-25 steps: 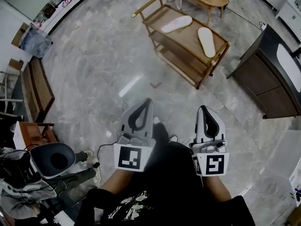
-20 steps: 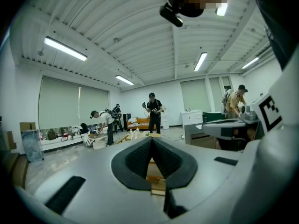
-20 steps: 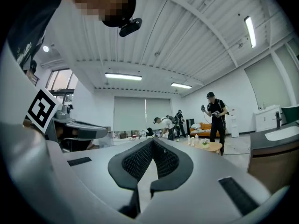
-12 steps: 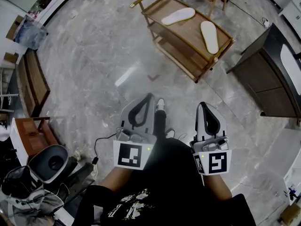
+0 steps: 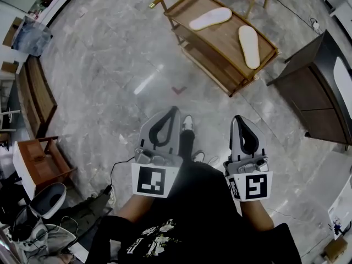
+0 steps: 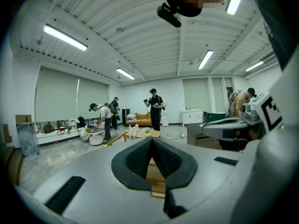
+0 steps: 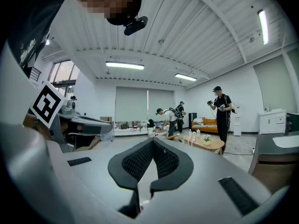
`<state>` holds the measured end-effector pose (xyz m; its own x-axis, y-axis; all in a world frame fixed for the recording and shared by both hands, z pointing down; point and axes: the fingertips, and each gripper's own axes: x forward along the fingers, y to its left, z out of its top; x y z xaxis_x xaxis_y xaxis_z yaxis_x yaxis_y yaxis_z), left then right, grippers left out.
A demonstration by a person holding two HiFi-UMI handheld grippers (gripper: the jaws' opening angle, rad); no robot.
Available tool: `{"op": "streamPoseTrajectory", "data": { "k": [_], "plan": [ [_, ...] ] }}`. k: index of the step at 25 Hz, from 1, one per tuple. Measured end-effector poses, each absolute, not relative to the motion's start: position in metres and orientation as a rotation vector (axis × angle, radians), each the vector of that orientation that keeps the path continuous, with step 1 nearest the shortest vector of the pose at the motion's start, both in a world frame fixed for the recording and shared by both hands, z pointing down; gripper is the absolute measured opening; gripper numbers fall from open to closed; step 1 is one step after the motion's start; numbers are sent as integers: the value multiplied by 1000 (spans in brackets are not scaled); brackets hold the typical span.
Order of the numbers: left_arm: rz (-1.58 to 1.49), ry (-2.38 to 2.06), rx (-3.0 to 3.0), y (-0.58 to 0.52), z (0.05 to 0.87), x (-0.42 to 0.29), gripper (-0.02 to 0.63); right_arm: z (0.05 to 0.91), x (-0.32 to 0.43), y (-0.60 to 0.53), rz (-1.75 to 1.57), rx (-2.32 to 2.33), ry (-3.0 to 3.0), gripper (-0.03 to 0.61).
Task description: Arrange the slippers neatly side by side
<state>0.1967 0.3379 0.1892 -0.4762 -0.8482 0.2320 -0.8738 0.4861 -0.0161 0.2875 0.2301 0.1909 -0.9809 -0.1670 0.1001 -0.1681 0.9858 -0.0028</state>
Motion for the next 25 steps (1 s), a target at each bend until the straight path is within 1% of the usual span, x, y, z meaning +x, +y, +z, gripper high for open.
{"op": "streamPoseTrajectory", "data": {
  "k": [11, 25],
  "plan": [
    [264, -2510, 1488, 315, 195, 130, -14, 192, 227, 195, 34, 288, -3018, -9],
    [185, -2492, 1571, 288, 196, 67, -14, 182, 161, 181, -50, 322, -3006, -9]
  ]
}}
